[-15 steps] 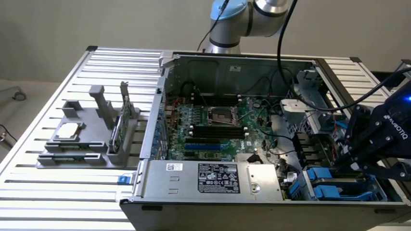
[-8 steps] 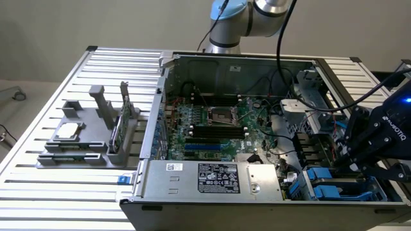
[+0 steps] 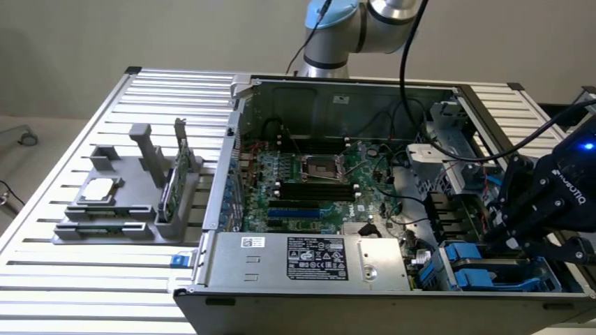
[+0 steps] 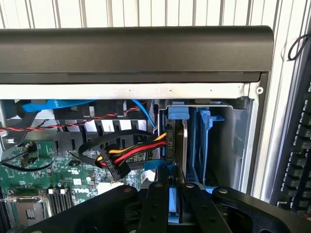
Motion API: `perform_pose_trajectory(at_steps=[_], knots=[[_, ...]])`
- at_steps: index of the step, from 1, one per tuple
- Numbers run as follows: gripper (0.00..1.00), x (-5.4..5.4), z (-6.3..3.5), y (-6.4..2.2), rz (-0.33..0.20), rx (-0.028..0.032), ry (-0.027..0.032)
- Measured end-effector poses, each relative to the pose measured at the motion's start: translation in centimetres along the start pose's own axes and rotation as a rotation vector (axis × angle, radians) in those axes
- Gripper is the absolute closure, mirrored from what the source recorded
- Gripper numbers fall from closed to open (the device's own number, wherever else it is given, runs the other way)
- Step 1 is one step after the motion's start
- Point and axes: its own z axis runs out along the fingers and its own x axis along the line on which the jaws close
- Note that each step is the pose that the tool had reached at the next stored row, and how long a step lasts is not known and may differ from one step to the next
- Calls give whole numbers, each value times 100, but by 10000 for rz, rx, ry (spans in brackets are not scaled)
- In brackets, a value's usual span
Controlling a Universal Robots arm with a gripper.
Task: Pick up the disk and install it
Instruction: 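Insert the second disk wire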
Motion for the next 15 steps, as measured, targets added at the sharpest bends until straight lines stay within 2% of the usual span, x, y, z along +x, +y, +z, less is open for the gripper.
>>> perform_pose_trajectory(at_steps=[2,4,5,8,9,10,11,12,15], knots=[[83,0,-20,-4,-4,2,22],[71,2,-95,-18,1,1,1],[71,2,-131,-24,1,2,2],[53,3,-211,-39,0,4,1],[53,2,-218,-48,1,4,0],[47,1,-218,-66,1,5,3],[47,-1,-219,-93,1,4,1],[41,-5,-215,-127,0,4,2],[41,-20,-198,-259,0,4,4]])
